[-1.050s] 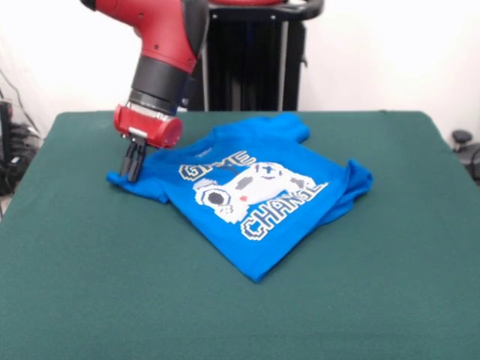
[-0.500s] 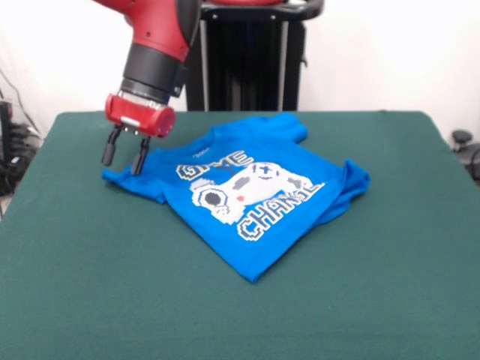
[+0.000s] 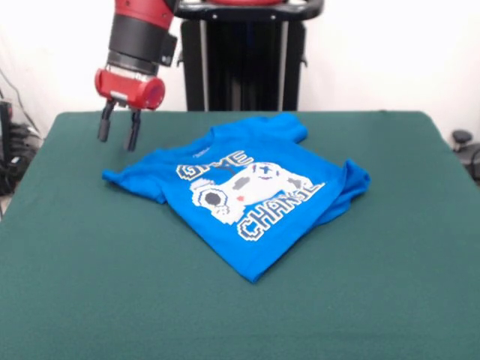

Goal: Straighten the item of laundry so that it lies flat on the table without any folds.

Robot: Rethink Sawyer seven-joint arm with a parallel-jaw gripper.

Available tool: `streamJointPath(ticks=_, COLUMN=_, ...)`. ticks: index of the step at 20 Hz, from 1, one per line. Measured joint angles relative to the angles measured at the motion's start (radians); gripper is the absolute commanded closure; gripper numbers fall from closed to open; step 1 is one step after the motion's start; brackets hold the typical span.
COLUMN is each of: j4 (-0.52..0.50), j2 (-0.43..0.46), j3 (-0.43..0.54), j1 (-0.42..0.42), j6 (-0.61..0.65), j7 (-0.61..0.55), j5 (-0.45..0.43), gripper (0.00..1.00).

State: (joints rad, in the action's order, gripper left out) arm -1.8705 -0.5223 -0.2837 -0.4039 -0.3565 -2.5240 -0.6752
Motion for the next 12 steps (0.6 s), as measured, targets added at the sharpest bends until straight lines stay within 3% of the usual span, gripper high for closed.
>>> streamJointPath(ticks=4, j4=-0.044, j2=-0.082, j3=0.065, j1=-0.023, j6=0.066, j7=0.0, j5=0.01, gripper=0.0)
streamJointPath(ticks=12, j4=-0.064, j2=-0.105, j3=0.095, j1=0.073, j6=0.057, j7=0.0, j5=0.112, gripper=0.0)
